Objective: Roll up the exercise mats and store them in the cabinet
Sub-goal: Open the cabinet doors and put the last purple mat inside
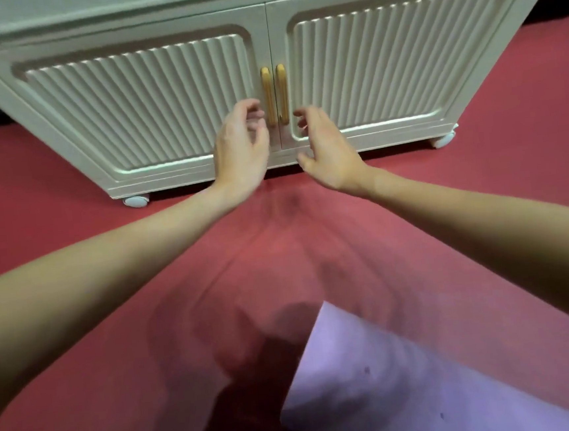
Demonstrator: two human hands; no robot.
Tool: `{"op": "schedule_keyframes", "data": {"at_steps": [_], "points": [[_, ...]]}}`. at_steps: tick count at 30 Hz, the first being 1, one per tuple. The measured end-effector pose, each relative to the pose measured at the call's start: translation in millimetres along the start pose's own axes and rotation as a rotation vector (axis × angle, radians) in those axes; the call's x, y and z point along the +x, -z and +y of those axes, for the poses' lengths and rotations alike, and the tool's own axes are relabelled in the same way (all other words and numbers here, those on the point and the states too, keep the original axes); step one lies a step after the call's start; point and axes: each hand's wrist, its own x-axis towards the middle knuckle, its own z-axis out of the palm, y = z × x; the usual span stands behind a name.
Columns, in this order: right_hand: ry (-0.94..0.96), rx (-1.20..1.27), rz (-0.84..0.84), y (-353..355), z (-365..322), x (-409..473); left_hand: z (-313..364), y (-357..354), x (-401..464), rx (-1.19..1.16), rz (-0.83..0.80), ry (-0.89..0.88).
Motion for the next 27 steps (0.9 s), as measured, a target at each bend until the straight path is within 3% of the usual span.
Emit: {"op": "schedule_keyframes", "data": {"at_steps": [11,17,22,27], "points": [[0.078,0.018,0.033,-5.4,9.0,28.0,15.4,-2.4,30.0,0.069,-0.053,0.046],[0.02,0.12,0.068,-13.2,3.6,24.8,21.0,5.7,33.1,0.057,-0.07,0.085],[0.017,0.128,-0.019,-4.2,5.9,26.7,25.0,27.4,1.8,0.199,-0.153,-0.115],[-0.025,0.26,-0.046,2.1,2.9,30.5,18.1,73.0,-62.7,0.154,-0.255,-0.2]]}}
